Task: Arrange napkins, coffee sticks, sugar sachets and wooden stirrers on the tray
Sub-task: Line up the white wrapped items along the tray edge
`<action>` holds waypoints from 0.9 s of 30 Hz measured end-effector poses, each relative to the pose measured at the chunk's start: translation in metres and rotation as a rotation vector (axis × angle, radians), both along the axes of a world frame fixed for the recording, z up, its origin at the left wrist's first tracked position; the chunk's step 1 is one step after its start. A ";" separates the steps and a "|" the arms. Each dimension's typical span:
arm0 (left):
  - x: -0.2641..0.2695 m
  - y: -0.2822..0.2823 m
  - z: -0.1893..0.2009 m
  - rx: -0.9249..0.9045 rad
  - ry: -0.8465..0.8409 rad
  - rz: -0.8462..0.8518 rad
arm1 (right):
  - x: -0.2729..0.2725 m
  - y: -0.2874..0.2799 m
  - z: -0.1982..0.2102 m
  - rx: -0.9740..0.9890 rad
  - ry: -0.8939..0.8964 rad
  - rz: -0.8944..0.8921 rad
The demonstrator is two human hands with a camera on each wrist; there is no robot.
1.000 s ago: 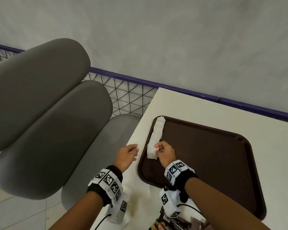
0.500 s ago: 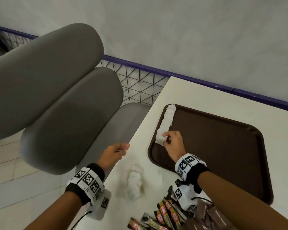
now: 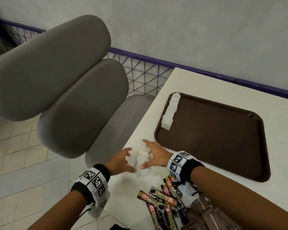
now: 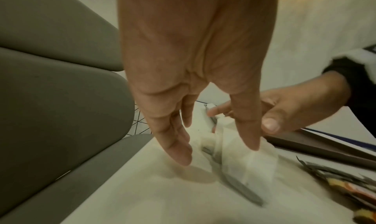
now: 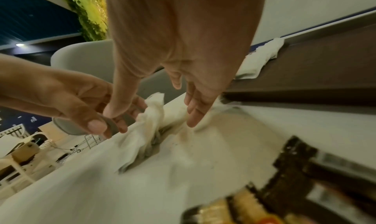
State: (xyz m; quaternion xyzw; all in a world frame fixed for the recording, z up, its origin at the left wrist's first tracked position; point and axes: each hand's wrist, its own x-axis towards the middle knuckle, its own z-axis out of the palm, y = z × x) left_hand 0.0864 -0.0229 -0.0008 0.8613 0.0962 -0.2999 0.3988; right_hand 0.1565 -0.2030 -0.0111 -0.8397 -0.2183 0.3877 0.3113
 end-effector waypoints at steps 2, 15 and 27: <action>-0.005 -0.003 -0.003 0.020 0.008 -0.007 | -0.008 0.011 -0.002 -0.031 -0.026 0.034; -0.010 -0.003 -0.009 -0.001 -0.039 0.067 | -0.026 0.019 -0.001 -0.098 -0.141 -0.107; 0.036 -0.015 0.030 -0.452 -0.241 0.457 | 0.010 0.005 0.046 0.334 0.045 -0.242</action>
